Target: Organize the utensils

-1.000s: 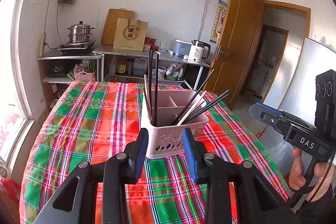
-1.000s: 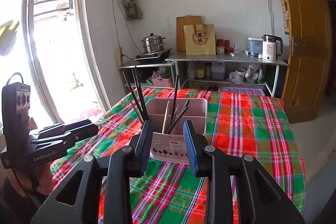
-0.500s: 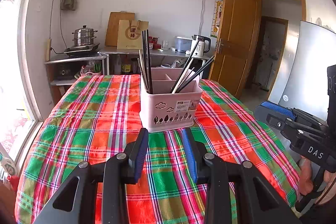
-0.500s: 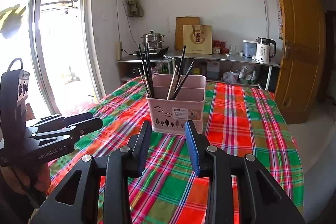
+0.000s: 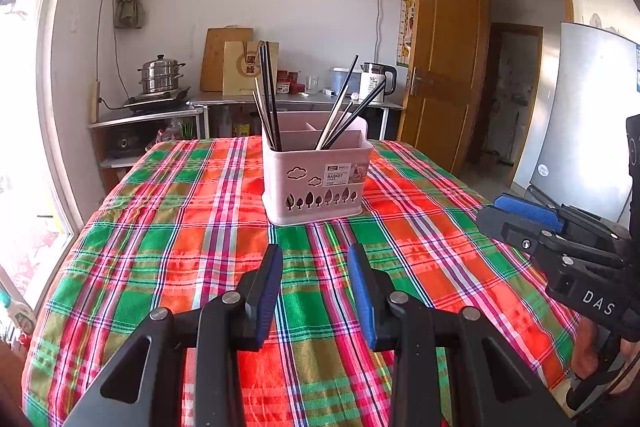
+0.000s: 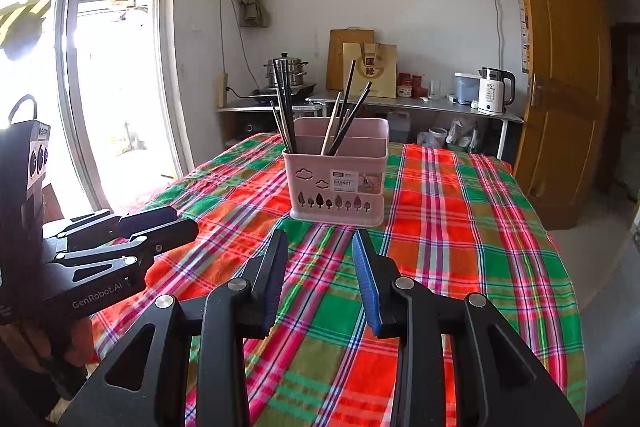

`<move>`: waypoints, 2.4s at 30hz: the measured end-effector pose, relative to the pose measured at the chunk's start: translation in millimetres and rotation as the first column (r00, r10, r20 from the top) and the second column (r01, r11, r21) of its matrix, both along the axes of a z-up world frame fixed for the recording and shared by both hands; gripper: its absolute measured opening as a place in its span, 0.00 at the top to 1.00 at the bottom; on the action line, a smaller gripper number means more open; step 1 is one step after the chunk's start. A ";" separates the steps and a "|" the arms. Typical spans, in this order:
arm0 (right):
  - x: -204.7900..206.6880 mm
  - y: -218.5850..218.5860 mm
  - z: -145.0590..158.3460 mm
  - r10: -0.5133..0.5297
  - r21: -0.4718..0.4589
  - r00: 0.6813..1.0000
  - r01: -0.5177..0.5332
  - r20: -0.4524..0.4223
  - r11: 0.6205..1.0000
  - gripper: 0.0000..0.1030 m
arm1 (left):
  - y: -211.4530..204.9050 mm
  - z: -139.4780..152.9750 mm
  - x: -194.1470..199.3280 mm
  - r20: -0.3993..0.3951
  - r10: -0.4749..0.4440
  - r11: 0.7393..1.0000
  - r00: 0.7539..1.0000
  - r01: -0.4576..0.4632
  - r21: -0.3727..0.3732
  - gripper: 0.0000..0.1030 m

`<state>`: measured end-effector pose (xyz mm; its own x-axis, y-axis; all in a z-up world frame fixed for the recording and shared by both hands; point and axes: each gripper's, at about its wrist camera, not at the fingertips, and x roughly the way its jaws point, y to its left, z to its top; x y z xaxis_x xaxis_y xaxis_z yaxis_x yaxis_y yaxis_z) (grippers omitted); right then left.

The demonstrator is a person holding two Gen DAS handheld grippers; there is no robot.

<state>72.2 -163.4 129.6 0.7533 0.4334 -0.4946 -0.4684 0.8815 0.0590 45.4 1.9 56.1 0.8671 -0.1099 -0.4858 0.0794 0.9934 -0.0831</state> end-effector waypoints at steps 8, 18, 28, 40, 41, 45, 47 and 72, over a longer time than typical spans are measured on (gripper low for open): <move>-1.6 1.2 -5.6 -0.004 -0.001 1.000 0.004 -0.008 1.000 0.66 | 2.9 -1.1 -3.0 0.009 0.011 1.000 1.000 -0.011 -0.015 0.68; 0.3 0.9 -8.1 -0.006 0.001 1.000 0.006 -0.016 1.000 0.66 | 0.5 -3.6 -3.2 0.011 0.008 1.000 1.000 -0.008 -0.008 0.68; 0.2 3.1 -10.7 0.002 -0.002 1.000 -0.002 -0.026 1.000 0.66 | -1.6 -5.6 -3.5 0.004 0.003 1.000 1.000 -0.003 -0.018 0.68; -0.8 1.5 -11.9 -0.002 -0.001 1.000 0.002 -0.031 1.000 0.66 | -3.1 -7.7 -3.9 -0.001 0.008 1.000 1.000 -0.008 -0.027 0.68; -1.2 1.7 -11.8 -0.003 -0.002 1.000 0.003 -0.030 1.000 0.66 | -3.0 -7.7 -4.1 -0.001 0.008 1.000 1.000 -0.008 -0.028 0.68; -0.8 0.8 -11.9 -0.003 -0.001 1.000 0.003 -0.030 1.000 0.66 | -3.3 -8.2 -4.6 -0.002 0.009 1.000 1.000 -0.009 -0.028 0.68; -0.6 0.6 -12.1 -0.004 -0.001 1.000 0.004 -0.031 1.000 0.66 | -3.2 -8.4 -4.7 -0.002 0.010 1.000 1.000 -0.010 -0.029 0.68; -0.4 1.5 -12.7 -0.003 -0.004 0.999 0.003 -0.032 1.000 0.66 | -5.3 -8.8 -6.7 -0.004 0.009 0.999 1.000 -0.010 -0.031 0.68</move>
<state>71.9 -161.9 116.9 0.7386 0.4290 -0.5200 -0.4637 0.8832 0.0701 38.7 -3.4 47.3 0.8665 -0.1170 -0.4853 0.0696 0.9910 -0.1146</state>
